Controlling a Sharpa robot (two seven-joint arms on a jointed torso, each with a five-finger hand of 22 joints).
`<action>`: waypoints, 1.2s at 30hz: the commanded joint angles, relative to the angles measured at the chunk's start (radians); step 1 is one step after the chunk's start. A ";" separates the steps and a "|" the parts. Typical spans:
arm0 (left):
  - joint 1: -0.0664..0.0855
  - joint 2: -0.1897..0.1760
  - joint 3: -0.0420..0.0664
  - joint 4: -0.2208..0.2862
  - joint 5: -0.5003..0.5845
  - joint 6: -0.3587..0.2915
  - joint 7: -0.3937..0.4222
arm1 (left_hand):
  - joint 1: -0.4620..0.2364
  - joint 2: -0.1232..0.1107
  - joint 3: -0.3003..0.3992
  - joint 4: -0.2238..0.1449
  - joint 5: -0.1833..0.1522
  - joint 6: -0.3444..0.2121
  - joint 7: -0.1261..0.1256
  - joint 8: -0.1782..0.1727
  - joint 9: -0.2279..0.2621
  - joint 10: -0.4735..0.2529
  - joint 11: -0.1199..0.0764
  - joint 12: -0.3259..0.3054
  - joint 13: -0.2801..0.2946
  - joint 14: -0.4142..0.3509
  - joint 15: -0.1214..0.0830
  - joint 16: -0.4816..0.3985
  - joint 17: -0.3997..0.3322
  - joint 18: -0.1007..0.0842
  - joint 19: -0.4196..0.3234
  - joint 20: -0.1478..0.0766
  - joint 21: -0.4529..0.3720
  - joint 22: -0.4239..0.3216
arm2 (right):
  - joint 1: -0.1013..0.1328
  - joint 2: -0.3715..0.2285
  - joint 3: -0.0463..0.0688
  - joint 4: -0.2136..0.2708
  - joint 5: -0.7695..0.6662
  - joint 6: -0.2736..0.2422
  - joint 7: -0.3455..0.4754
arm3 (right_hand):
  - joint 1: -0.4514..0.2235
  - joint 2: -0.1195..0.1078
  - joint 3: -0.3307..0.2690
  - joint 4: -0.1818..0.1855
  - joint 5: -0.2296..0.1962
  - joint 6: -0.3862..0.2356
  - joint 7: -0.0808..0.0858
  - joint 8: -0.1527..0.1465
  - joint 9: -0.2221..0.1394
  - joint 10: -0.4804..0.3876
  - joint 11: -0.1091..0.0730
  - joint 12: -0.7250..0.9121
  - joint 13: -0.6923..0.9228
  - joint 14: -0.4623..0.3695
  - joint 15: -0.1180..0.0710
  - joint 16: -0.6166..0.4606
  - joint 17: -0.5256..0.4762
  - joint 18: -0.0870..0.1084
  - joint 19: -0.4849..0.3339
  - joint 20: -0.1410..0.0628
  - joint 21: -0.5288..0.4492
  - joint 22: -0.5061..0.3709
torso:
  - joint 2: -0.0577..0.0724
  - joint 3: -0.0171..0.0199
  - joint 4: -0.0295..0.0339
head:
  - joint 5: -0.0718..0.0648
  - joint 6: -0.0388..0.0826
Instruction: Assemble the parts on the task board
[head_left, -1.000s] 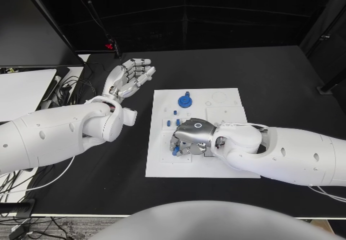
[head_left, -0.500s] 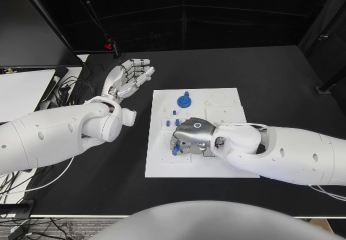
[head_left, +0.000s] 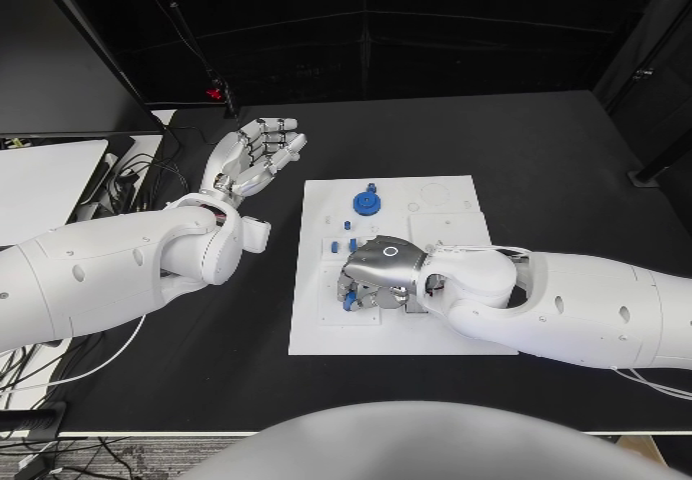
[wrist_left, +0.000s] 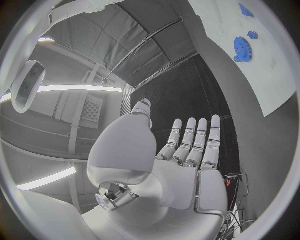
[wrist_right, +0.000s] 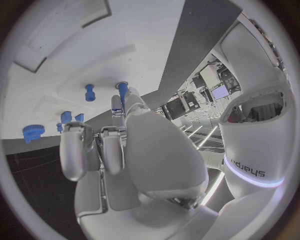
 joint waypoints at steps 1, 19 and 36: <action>0.001 0.001 0.001 0.001 0.000 0.007 0.122 | -0.001 0.009 -0.002 -0.003 0.006 -0.007 0.148 0.003 -0.001 -0.007 -0.001 0.006 -0.001 0.002 -0.001 0.007 -0.001 -0.009 0.004 0.003 0.005 -0.001 | 0.001 0.003 0.000 -0.001 -0.014 0.039 -0.018 | 0.000 0.005 0.005 -0.002 0.004 0.004 0.006 -0.004 -0.002 -0.001 0.004 -0.005 -0.001 0.081 0.001 0.006 0.141 0.004 0.052 -0.001 0.003 0.223 | 0.000 0.0003 0.0012 | -0.002 0.000; 0.001 0.000 0.001 0.001 0.000 0.008 0.121 | -0.001 0.009 -0.002 -0.003 0.006 -0.007 0.148 0.003 -0.001 -0.007 -0.001 0.006 -0.001 0.002 -0.001 0.007 -0.001 -0.009 0.004 0.003 0.005 -0.001 | 0.001 0.006 0.000 0.007 -0.052 0.071 -0.052 | 0.000 0.006 0.006 -0.002 0.004 0.002 0.007 -0.007 -0.003 -0.002 0.005 -0.010 -0.001 0.081 0.003 0.007 0.142 0.004 0.051 0.000 0.001 0.222 | 0.001 0.0004 -0.0001 | -0.002 0.000; 0.001 0.001 0.001 -0.001 0.000 0.009 0.121 | -0.001 0.009 -0.002 -0.003 0.006 -0.007 0.148 0.003 -0.001 -0.007 -0.001 0.006 -0.001 0.002 -0.001 0.007 -0.001 -0.009 0.004 0.003 0.005 -0.001 | 0.001 -0.002 0.000 0.015 -0.055 0.090 -0.076 | 0.001 0.008 0.007 -0.002 0.003 0.003 0.007 -0.007 -0.003 -0.003 0.005 -0.011 -0.001 0.081 0.003 0.006 0.141 0.005 0.049 0.000 -0.002 0.221 | 0.000 0.0002 0.0007 | -0.005 0.000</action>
